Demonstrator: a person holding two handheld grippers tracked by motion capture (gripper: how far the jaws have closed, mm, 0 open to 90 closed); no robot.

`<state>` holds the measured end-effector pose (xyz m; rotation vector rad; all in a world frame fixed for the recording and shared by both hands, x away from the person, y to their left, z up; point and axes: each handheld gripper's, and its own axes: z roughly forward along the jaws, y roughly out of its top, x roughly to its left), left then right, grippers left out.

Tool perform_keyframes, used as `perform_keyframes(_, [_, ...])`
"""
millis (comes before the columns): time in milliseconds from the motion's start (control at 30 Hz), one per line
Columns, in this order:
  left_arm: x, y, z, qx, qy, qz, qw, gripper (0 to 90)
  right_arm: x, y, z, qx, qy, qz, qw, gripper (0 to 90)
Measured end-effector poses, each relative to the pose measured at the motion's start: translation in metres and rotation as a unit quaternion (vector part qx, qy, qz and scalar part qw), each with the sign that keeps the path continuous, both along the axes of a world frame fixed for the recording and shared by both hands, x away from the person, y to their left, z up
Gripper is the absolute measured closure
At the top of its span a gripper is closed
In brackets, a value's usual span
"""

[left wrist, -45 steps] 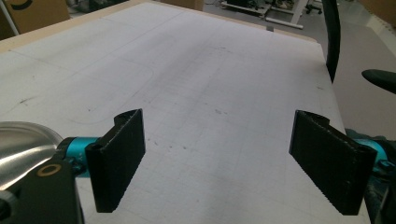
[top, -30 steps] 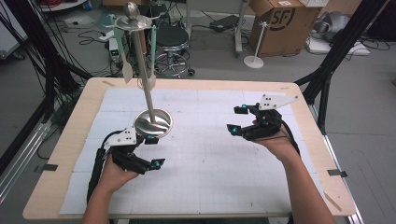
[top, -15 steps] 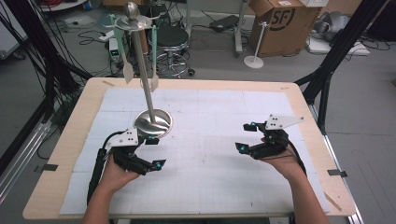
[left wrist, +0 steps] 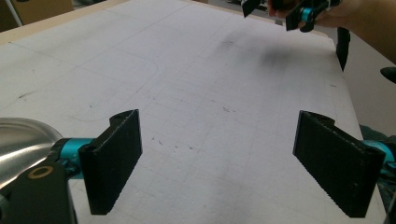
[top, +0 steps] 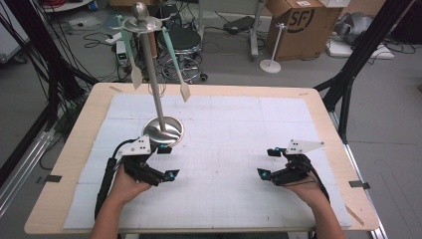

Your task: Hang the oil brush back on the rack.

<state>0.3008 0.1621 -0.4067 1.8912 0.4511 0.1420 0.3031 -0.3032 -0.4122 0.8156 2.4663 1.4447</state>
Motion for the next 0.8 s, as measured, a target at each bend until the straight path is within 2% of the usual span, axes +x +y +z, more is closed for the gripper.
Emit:
perform_keyframes(333, [-0.001,-0.003,0.000,0.005,-0.002,-0.002,1.0000,16.1,-0.006,-0.005,-0.015,-0.009,0.018,-0.012,0.9997,11.1])
perform_keyframes(800, [0.000,-0.003,-0.001,0.004,-0.004,-0.001,1.0000,16.0,-0.006,-0.008,-0.015,-0.010,0.016,-0.022,0.9996,11.1])
